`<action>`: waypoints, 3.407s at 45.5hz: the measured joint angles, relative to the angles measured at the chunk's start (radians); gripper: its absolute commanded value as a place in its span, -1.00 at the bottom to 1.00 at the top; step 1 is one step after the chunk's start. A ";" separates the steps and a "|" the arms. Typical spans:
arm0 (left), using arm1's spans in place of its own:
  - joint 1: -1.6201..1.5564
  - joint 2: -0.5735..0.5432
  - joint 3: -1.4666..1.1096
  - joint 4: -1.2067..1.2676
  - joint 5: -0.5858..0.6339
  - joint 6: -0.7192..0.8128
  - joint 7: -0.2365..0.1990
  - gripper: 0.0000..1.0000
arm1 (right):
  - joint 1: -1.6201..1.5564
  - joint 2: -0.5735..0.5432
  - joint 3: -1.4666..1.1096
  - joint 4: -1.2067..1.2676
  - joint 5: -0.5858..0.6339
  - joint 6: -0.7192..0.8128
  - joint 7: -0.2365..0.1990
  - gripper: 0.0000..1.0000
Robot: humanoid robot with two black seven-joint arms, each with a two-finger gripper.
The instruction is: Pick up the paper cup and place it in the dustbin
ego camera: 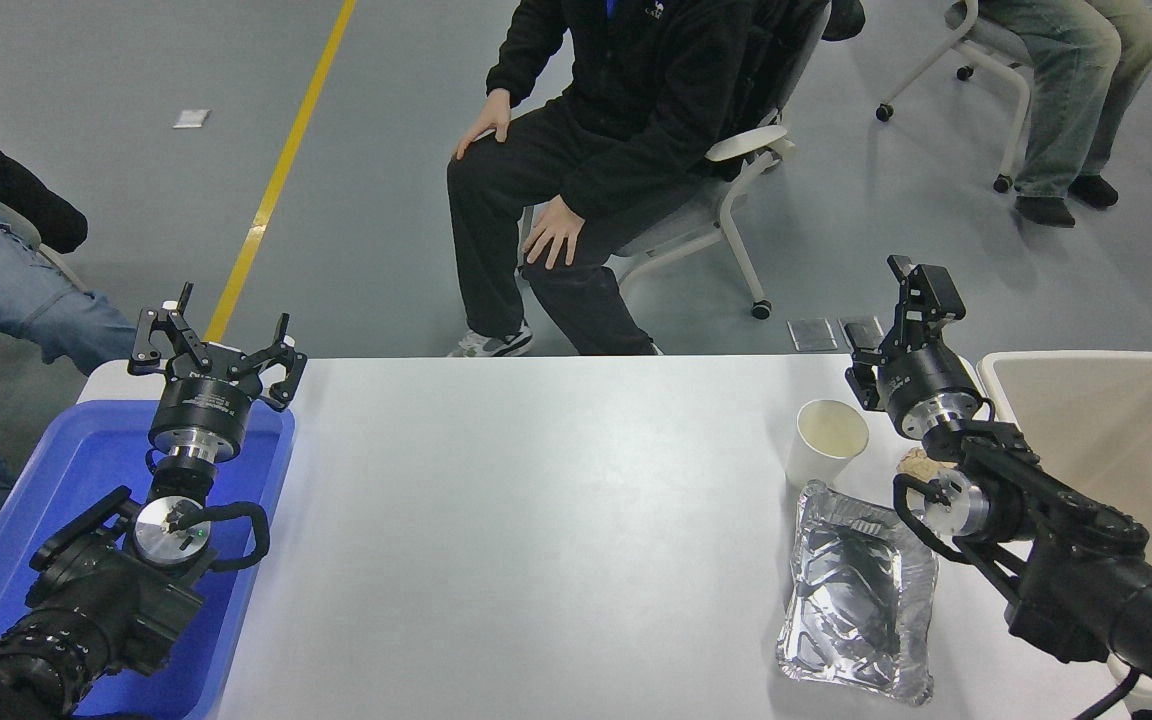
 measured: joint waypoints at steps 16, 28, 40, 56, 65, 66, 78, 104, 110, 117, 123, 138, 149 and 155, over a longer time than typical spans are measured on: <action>0.000 0.000 0.000 0.000 0.000 0.000 0.000 0.98 | 0.022 -0.033 -0.067 0.001 -0.003 -0.001 -0.003 1.00; 0.000 0.000 0.000 0.000 0.000 0.000 0.000 0.98 | 0.041 -0.062 -0.124 0.000 0.001 0.001 -0.009 1.00; 0.000 0.000 0.000 0.000 0.000 0.000 0.000 0.98 | 0.048 -0.080 -0.151 0.000 0.002 0.004 -0.011 1.00; 0.000 0.000 0.000 0.000 0.000 0.000 0.000 0.98 | 0.147 -0.172 -0.431 0.065 -0.017 0.016 -0.036 1.00; 0.000 0.000 0.000 0.000 0.000 0.000 0.000 0.98 | 0.273 -0.251 -0.664 0.114 -0.102 0.026 -0.044 1.00; 0.000 0.000 0.000 0.000 0.000 0.000 0.000 0.98 | 0.285 -0.260 -0.679 0.117 -0.114 0.029 -0.045 1.00; 0.000 0.000 0.000 0.000 0.000 -0.001 0.000 0.98 | 0.428 -0.353 -0.785 0.130 -0.290 0.182 -0.101 1.00; 0.000 0.000 0.000 0.000 0.000 -0.001 0.000 0.98 | 0.833 -0.455 -1.002 0.173 -0.318 0.598 -0.383 1.00; 0.000 0.000 0.000 0.000 0.000 -0.002 0.000 0.98 | 0.945 -0.437 -1.140 0.177 -0.216 0.653 -0.408 1.00; 0.000 0.000 0.000 0.000 0.000 -0.002 0.000 0.98 | 1.062 -0.386 -1.294 0.179 -0.133 0.730 -0.423 1.00; 0.000 0.000 0.000 0.000 0.000 -0.002 0.000 0.98 | 1.146 -0.312 -1.422 0.184 -0.099 0.788 -0.429 1.00; 0.000 0.000 0.000 0.000 0.000 -0.002 0.000 0.98 | 1.332 -0.138 -1.663 0.198 -0.071 0.861 -0.435 1.00; 0.000 0.000 0.000 0.000 0.000 -0.002 0.000 0.98 | 1.420 -0.076 -1.748 0.238 -0.066 0.874 -0.436 1.00; 0.000 0.000 0.000 0.000 0.000 -0.002 0.000 0.98 | 1.440 -0.050 -1.761 0.249 -0.064 0.876 -0.436 1.00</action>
